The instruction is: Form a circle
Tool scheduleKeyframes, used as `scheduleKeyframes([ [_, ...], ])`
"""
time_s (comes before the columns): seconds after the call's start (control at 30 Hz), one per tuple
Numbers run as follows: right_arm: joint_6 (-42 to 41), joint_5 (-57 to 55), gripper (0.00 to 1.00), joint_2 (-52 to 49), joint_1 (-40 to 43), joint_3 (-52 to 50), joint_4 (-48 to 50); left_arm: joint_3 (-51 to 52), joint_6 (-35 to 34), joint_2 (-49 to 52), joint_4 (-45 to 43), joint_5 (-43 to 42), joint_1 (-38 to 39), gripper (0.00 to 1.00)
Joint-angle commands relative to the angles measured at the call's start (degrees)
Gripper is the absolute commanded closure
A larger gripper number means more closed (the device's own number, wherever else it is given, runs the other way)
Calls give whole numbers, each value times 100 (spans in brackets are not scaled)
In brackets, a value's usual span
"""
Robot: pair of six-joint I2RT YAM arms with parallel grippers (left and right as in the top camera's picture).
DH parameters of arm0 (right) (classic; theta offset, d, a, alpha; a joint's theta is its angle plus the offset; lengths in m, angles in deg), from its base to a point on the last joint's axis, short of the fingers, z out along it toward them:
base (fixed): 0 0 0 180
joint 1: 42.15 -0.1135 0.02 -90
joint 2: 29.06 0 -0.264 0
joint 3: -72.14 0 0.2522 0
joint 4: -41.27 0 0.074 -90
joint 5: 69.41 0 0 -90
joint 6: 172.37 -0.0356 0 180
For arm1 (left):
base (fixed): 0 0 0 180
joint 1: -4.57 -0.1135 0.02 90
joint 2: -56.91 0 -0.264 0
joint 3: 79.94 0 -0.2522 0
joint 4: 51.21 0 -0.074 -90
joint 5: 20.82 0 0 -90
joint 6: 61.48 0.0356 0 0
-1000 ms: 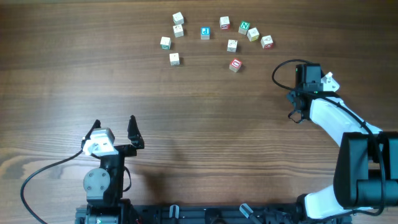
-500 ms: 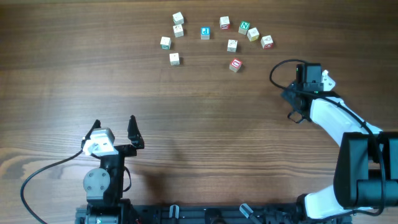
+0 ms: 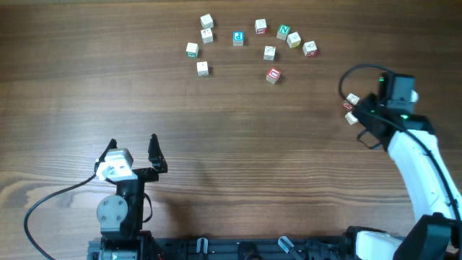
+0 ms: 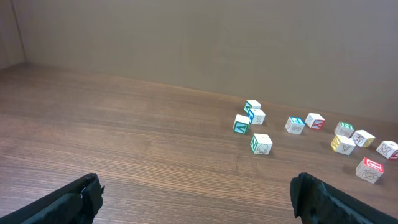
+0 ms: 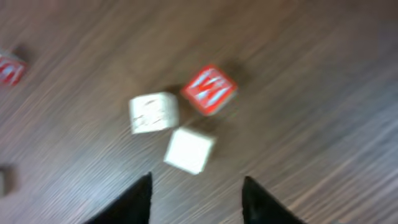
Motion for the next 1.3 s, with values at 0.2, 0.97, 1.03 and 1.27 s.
scheduleKeyframes([
  [0.2, 1064, 1362, 83, -763, 1156, 85, 551, 35, 131, -52, -7, -68, -37, 0],
  [0.97, 2, 1340, 96, -1029, 2092, 85, 1902, 35, 131, -52, -7, -68, -37, 0],
  [1.03, 2, 1342, 96, -1051, 2092, 72, 1897, 35, 131, -52, -7, -68, -37, 0],
  [1.27, -136, 2052, 96, -1790, 2092, 70, 2153, 35, 131, -52, -7, -68, -37, 0],
])
